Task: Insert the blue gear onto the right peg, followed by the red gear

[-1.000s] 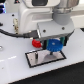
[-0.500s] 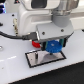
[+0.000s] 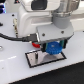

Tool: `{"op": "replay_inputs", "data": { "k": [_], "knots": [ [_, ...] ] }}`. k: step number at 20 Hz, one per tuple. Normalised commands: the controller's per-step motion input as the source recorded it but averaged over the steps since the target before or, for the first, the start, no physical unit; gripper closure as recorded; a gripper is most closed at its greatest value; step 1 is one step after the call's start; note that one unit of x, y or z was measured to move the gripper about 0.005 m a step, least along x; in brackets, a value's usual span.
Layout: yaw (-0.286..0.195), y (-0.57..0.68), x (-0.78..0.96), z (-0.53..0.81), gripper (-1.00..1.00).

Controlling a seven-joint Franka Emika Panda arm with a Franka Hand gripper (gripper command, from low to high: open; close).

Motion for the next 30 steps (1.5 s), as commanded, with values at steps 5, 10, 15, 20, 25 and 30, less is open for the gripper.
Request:
{"op": "replay_inputs", "data": {
  "k": [5, 10, 15, 20, 25, 30],
  "knots": [
    [0.0, -0.07, 0.16, 0.3, 1.0],
    [0.0, 0.0, 0.33, 0.15, 1.0],
    [0.0, 0.0, 0.31, 0.0, 1.0],
    [0.0, -0.01, 0.24, 0.03, 1.0],
    [0.0, -0.09, 0.2, 0.31, 1.0],
    [0.0, -0.13, 0.04, 0.2, 1.0]
  ]
}}
